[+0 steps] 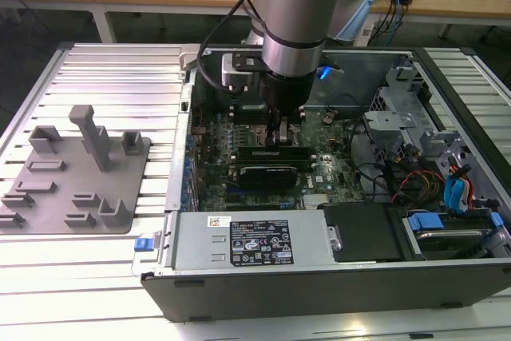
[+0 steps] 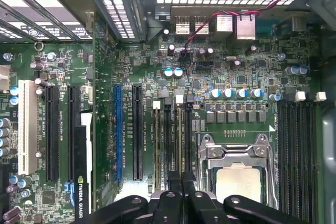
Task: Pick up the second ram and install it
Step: 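Insert the second ram into the second slot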
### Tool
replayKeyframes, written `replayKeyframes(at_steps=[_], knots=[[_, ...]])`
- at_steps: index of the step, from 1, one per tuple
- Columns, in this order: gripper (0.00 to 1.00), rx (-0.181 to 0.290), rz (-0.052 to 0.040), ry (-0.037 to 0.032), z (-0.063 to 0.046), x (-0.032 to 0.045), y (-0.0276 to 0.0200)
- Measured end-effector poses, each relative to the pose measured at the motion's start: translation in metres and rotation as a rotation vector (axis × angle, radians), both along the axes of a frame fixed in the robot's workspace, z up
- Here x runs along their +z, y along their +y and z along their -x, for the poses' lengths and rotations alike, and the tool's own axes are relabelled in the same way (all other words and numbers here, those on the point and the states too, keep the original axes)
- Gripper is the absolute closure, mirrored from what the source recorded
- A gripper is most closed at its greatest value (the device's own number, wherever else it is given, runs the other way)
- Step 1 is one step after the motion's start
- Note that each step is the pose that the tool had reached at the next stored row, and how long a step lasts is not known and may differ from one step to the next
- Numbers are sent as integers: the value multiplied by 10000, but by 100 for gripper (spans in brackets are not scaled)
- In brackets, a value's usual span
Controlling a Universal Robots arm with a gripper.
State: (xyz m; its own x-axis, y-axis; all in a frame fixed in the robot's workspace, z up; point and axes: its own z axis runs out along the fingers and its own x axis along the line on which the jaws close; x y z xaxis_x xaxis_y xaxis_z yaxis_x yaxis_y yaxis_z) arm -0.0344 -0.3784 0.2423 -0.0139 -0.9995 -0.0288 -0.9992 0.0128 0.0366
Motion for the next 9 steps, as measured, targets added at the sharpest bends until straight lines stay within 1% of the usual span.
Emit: replayKeyframes(at_steps=[9], knots=[[91,0,-4,1,7,-29,14]])
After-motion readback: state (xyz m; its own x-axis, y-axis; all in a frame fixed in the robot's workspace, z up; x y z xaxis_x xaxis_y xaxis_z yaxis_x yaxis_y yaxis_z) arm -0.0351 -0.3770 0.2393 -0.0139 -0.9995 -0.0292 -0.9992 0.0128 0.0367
